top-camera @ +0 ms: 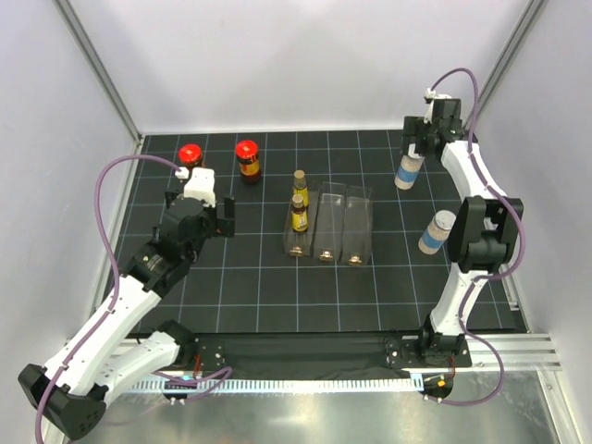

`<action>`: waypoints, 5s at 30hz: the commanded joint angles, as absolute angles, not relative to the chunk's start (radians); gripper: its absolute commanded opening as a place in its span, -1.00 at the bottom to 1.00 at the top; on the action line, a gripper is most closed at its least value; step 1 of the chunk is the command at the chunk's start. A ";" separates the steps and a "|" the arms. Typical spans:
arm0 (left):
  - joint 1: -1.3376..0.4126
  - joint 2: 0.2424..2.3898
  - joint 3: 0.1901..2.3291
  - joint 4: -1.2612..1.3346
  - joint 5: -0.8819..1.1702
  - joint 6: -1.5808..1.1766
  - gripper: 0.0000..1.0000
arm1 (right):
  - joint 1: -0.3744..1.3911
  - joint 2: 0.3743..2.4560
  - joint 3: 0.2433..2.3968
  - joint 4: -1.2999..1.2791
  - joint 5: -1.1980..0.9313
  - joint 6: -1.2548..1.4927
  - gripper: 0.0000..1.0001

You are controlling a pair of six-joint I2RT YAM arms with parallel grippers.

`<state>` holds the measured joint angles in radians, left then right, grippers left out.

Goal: Organize the condiment bottles

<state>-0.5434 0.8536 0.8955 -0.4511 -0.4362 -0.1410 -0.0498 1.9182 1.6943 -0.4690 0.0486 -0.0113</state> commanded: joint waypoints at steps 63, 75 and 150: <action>-0.541 0.838 0.859 -0.362 -0.479 -0.092 0.99 | 0.336 1.758 1.608 -0.528 -0.476 -0.296 -0.92; -0.541 0.836 0.859 -0.362 -0.477 -0.092 0.99 | 0.342 1.816 1.635 -0.537 -0.399 -0.328 -0.84; -0.543 0.802 0.859 -0.356 -0.433 -0.104 0.99 | -0.262 1.115 1.111 -0.796 -0.400 -0.578 0.90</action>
<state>-0.5434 0.8165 0.8612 -0.4068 -0.4442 -0.0971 -0.1993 1.1450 1.1362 -0.7856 -0.4248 -0.5426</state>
